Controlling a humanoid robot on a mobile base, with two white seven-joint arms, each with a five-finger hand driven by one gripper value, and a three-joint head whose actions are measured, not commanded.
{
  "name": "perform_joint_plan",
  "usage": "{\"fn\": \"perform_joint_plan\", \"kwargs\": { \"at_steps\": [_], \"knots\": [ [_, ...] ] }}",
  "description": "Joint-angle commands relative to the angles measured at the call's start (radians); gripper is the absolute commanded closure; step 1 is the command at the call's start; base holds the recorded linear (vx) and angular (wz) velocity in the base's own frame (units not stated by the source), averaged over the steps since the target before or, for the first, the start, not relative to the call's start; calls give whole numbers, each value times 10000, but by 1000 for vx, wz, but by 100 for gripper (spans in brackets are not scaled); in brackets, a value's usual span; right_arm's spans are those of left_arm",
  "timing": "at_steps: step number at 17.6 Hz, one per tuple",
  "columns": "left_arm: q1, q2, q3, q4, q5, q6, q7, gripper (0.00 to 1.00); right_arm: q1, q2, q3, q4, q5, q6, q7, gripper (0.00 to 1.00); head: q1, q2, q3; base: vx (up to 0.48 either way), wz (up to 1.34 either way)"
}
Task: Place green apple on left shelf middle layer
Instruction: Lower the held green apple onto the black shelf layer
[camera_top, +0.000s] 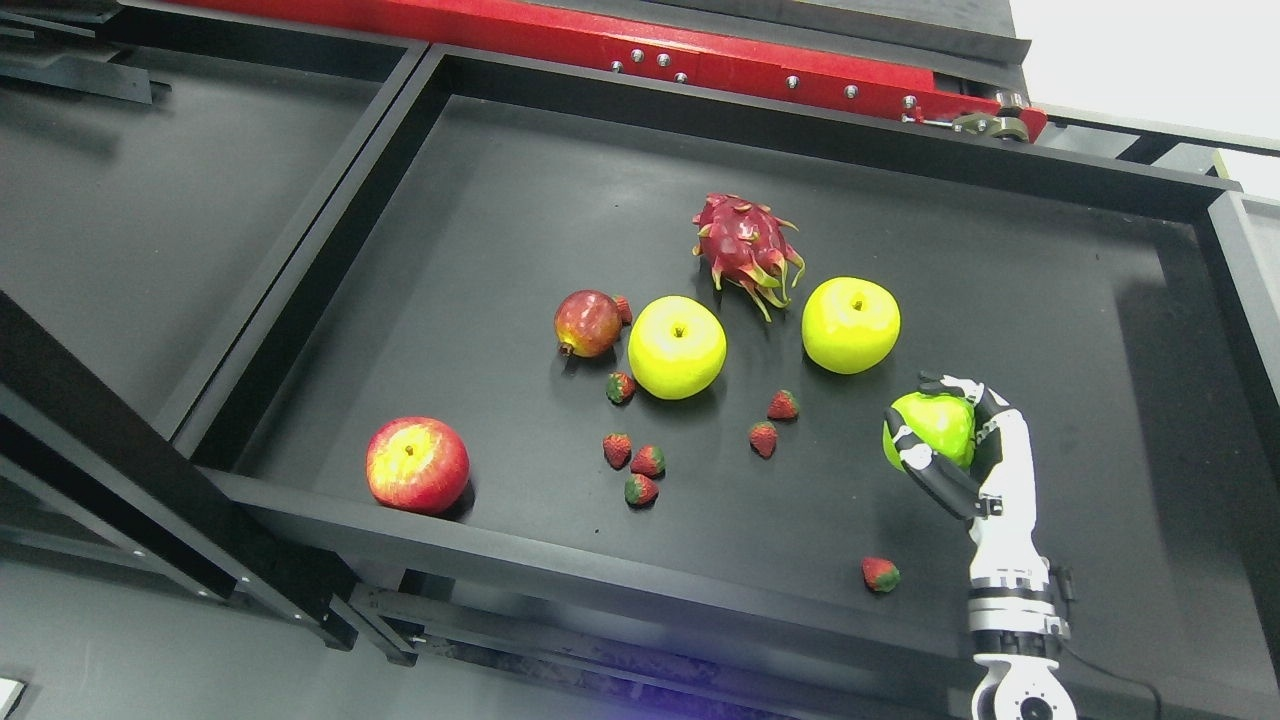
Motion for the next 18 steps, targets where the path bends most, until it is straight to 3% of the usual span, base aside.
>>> {"fn": "perform_joint_plan", "kwargs": {
  "at_steps": [1,13,16,17,18],
  "knots": [
    [-214,175,0,0,-1,20,-7,0,-120,-3,-169,45,30,70,-4,100,0,0,0,14,-7],
    [-214,175,0,0,-1,20,-7,0,-657,58,-77,460,567,331,-4,100,0,0,0,1,-1],
    [-214,175,0,0,14,20,-7,0,-856,89,-92,628,583,911,118,100,0,0,0,0,0],
    [-214,175,0,0,-1,20,-7,0,-948,120,-77,765,583,1217,179,93,0,0,0,0,0],
    [-214,175,0,0,-1,20,-7,0,-1040,135,-77,903,583,1463,241,71,0,0,0,0,0]
  ]
}}
